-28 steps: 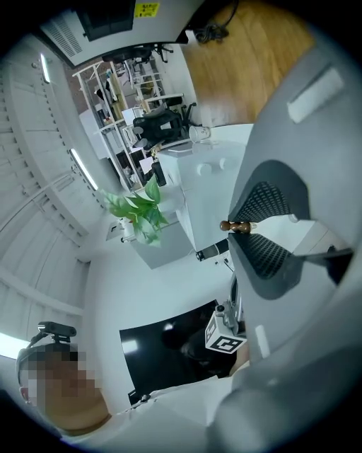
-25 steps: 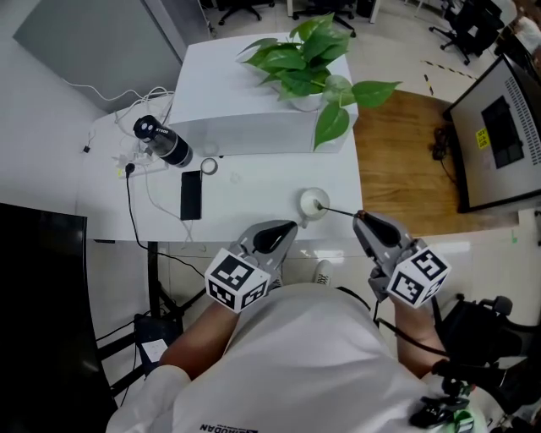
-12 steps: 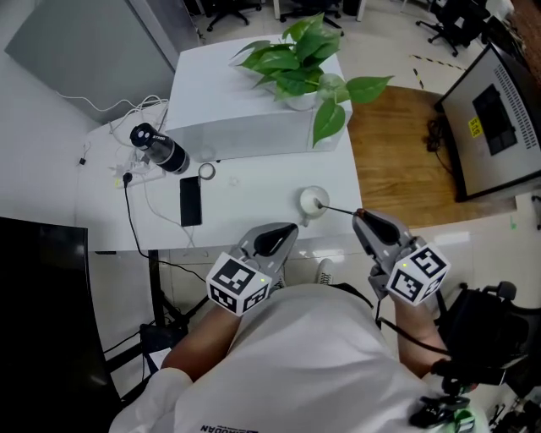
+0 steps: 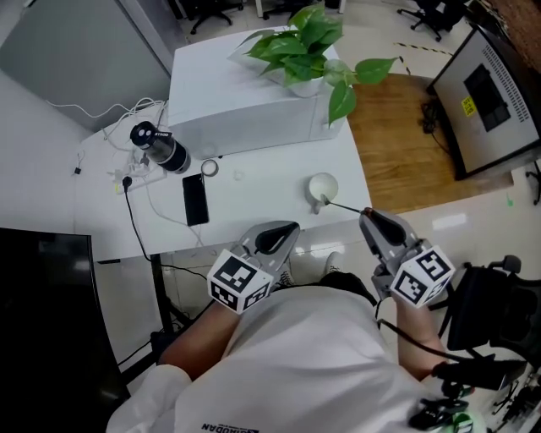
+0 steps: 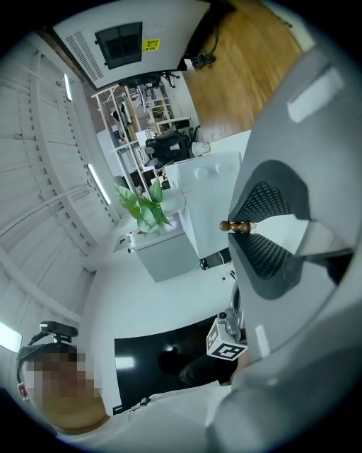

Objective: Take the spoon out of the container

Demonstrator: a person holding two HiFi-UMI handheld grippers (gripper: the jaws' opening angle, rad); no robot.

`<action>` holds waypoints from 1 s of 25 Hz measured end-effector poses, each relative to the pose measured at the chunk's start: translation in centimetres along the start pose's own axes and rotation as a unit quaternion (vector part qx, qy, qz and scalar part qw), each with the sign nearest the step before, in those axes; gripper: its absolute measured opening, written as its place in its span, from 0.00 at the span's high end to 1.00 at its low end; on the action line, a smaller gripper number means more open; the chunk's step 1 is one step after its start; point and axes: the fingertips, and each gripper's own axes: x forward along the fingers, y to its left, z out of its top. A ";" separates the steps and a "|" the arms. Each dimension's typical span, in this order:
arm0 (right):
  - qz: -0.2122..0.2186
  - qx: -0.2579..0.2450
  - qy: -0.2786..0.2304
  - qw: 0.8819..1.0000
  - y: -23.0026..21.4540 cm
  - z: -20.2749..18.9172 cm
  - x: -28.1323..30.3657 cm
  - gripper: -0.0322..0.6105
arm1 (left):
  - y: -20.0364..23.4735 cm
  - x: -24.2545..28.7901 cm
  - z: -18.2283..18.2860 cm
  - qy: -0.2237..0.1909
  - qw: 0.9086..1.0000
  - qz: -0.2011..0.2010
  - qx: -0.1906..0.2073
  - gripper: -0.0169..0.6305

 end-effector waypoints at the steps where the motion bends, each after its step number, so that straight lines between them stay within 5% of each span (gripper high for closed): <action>1: -0.001 0.000 -0.001 1.000 0.3 -0.1 -0.2 0.86 | -0.1 -0.2 -0.1 0.000 1.000 -0.002 0.000 0.97; 12: 0.063 -0.032 0.011 0.997 3.9 -1.1 -2.3 0.86 | -3.4 -1.8 -0.7 -0.036 0.998 0.047 -0.008 0.97; 25: 0.103 -0.040 0.009 0.994 1.1 -2.6 -12.4 0.86 | -13.3 0.4 -3.0 -0.057 0.991 0.116 -0.031 0.97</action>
